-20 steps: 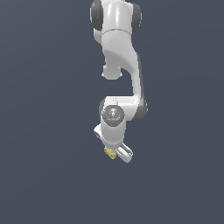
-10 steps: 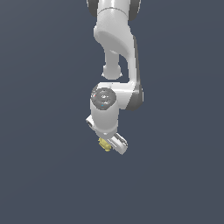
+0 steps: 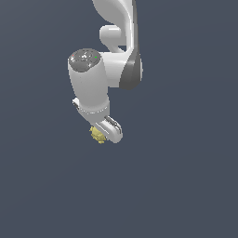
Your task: Pick up the object and move it to a goal position.
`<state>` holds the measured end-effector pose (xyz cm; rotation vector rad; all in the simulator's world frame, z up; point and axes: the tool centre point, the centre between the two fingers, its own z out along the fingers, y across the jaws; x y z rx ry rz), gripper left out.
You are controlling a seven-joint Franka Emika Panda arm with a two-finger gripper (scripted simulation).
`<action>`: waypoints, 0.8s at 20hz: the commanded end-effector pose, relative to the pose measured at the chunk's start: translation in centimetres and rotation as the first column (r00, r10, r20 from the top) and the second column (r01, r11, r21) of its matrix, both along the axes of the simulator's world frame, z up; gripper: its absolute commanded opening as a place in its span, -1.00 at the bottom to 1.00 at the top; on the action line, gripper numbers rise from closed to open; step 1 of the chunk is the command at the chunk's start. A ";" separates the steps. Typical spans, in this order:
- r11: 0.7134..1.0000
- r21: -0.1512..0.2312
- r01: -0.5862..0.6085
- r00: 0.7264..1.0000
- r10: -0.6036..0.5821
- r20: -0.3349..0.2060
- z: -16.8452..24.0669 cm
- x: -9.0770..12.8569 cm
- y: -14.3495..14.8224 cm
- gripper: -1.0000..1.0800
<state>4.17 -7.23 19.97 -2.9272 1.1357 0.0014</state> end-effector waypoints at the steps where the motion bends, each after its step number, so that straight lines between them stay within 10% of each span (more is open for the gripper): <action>1: 1.000 0.001 0.000 1.000 0.000 0.000 2.6 -1.0 -1.3 -1.00; 16: 1.000 -0.001 0.000 1.000 0.000 0.000 15.7 -5.0 -7.9 -1.00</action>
